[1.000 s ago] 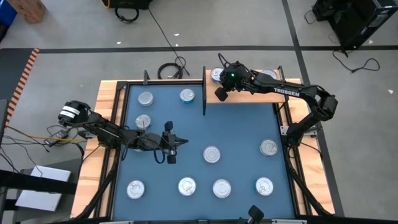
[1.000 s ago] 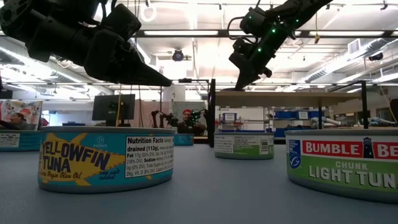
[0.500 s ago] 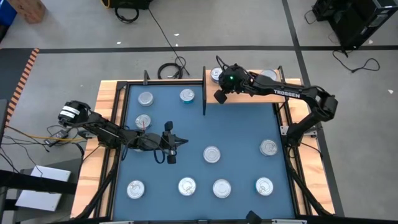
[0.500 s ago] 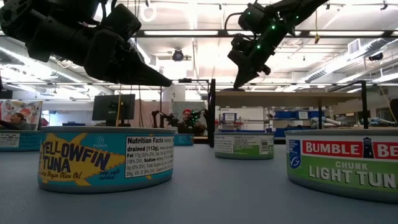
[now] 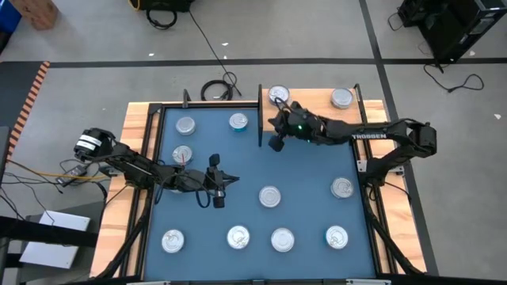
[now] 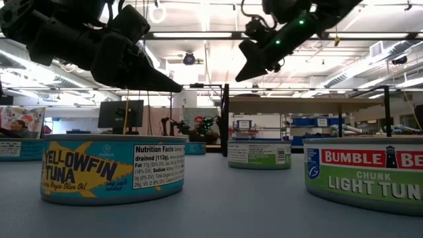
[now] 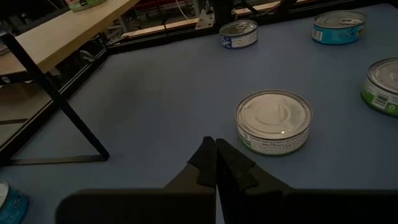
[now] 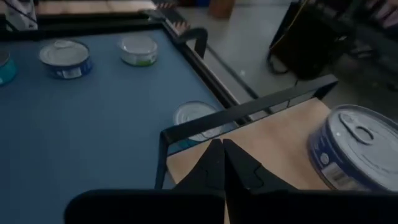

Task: Stack canned seafood by type on shelf
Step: Put the center left yellow-blue tuna can on the shelf

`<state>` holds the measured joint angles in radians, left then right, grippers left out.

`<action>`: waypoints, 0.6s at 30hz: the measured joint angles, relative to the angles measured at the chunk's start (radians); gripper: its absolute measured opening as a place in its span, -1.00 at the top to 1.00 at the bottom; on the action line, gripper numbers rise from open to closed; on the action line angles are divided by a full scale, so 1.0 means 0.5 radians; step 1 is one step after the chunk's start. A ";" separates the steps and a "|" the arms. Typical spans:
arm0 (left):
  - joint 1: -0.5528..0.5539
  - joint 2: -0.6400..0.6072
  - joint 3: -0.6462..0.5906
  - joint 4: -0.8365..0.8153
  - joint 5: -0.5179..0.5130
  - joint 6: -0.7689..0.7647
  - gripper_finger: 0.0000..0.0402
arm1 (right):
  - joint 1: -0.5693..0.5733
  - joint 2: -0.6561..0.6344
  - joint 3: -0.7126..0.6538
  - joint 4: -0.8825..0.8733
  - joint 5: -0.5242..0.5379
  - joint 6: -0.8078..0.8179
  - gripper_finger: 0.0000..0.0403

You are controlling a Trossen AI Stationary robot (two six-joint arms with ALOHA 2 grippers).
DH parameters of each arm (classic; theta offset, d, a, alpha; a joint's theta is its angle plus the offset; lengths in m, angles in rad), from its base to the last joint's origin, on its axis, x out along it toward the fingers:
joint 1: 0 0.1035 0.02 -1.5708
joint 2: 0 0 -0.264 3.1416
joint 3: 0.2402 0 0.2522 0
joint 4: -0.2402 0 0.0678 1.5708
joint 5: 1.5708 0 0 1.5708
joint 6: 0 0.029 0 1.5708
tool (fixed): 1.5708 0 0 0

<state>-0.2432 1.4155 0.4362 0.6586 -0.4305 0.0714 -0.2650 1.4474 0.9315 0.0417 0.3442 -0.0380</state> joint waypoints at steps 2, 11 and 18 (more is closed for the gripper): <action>0.000 0.000 0.000 0.000 0.000 -0.001 0.98 | 0.070 -0.073 -0.095 0.076 0.130 -0.010 1.00; -0.001 0.000 0.110 -0.146 -0.046 -0.031 0.98 | 0.488 -0.522 -0.496 0.412 0.438 -0.038 1.00; -0.030 0.000 0.317 -0.688 -0.080 -0.062 0.98 | 0.806 -0.717 -0.793 0.424 0.638 -0.006 0.99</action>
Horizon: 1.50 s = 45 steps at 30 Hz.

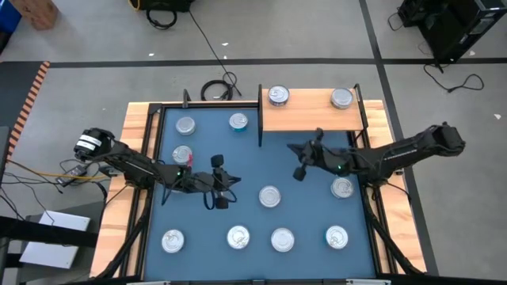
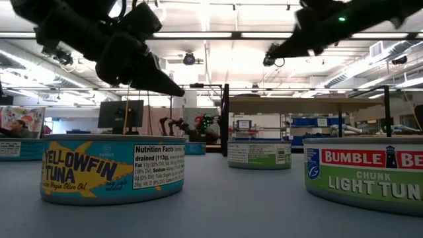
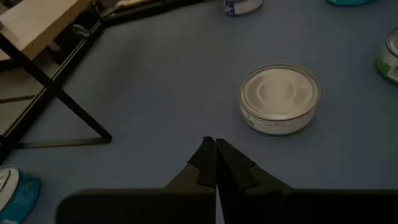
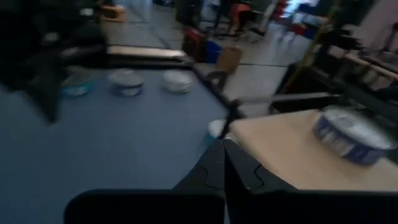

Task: Stack canned seafood by type on shelf
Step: Put the center left yellow-blue tuna can on the shelf

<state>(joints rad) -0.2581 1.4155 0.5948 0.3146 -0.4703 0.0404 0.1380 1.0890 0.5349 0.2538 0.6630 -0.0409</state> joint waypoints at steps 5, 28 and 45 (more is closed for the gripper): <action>-0.023 -0.015 0.163 -0.299 -0.014 0.006 0.98 | 0.104 -0.001 -0.108 -0.002 -0.125 0.236 0.91; -0.652 -0.017 0.789 -2.806 0.268 -1.793 0.84 | 0.440 0.010 -0.107 0.043 -0.476 0.338 0.81; -0.474 -0.016 0.384 -2.742 0.286 -2.076 0.43 | 0.455 0.011 -0.107 0.044 -0.468 0.339 0.87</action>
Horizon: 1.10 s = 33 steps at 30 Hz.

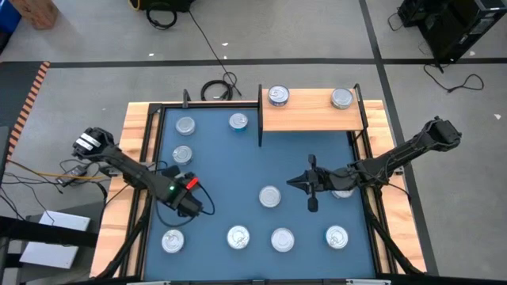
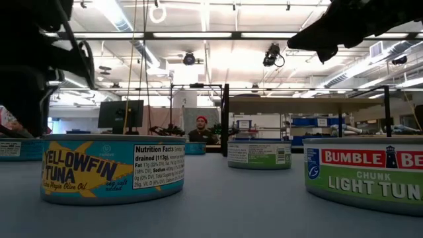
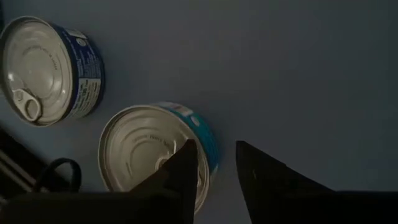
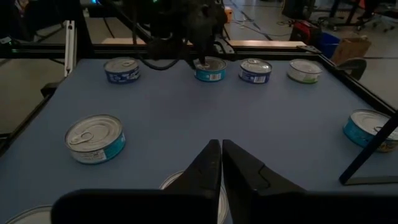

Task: Stack canned seafood by type on shelf
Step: Put the center left yellow-blue tuna can on the shelf

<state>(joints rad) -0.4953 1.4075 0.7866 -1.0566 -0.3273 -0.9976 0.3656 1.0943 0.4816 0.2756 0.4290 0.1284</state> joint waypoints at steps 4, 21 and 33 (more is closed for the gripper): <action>0.066 0.000 -0.067 0.075 -0.007 -0.001 0.43 | 0.000 0.000 0.001 0.000 0.000 0.000 0.87; 0.129 -0.002 -0.184 0.210 -0.059 0.006 0.54 | 0.000 0.000 0.001 0.000 0.001 0.000 0.91; 0.123 0.002 -0.158 0.256 -0.067 0.202 0.97 | 0.000 0.000 0.001 0.009 0.001 0.000 0.92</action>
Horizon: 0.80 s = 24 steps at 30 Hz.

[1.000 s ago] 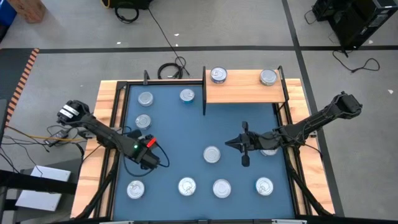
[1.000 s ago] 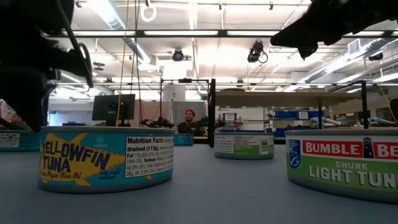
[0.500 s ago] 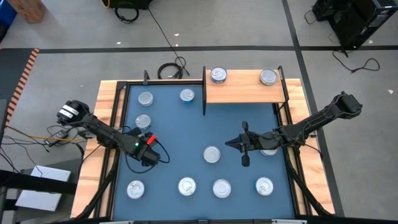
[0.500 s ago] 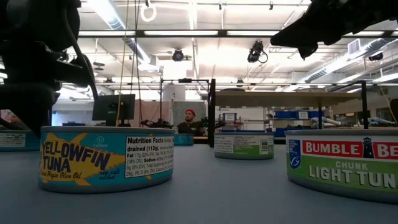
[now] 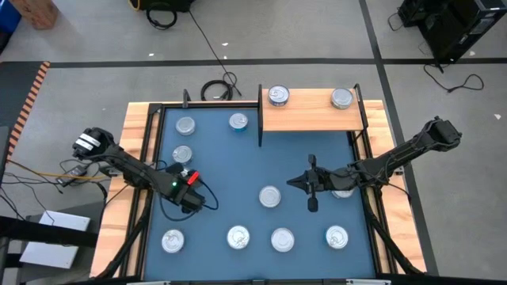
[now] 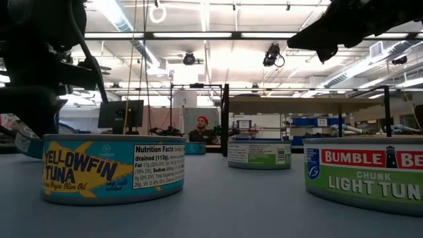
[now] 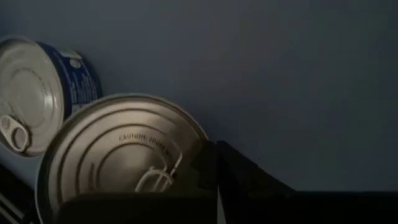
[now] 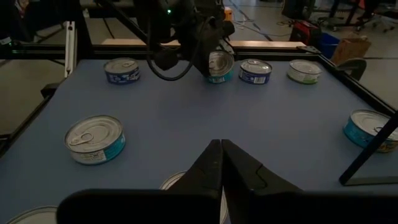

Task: Stack canned seafood by type on shelf
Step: Put the center left yellow-blue tuna can on the shelf, then put the center left light blue tuna can on the shelf

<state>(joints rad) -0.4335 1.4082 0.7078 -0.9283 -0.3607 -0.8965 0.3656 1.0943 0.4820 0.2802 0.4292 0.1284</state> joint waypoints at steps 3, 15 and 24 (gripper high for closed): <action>-0.001 0.001 0.042 0.002 -0.007 0.060 0.98 | 0.000 0.001 0.000 0.030 0.000 -0.001 0.91; -0.113 0.002 0.286 0.121 -0.093 0.402 0.99 | 0.000 0.001 0.000 0.051 0.000 -0.015 0.91; -0.124 0.013 0.307 -0.093 -0.190 0.214 0.67 | 0.001 0.001 0.001 0.052 0.000 -0.015 0.92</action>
<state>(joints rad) -0.4954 1.4145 0.8614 -0.9747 -0.4557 -0.7895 0.3664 1.0946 0.4824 0.3064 0.4293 0.1211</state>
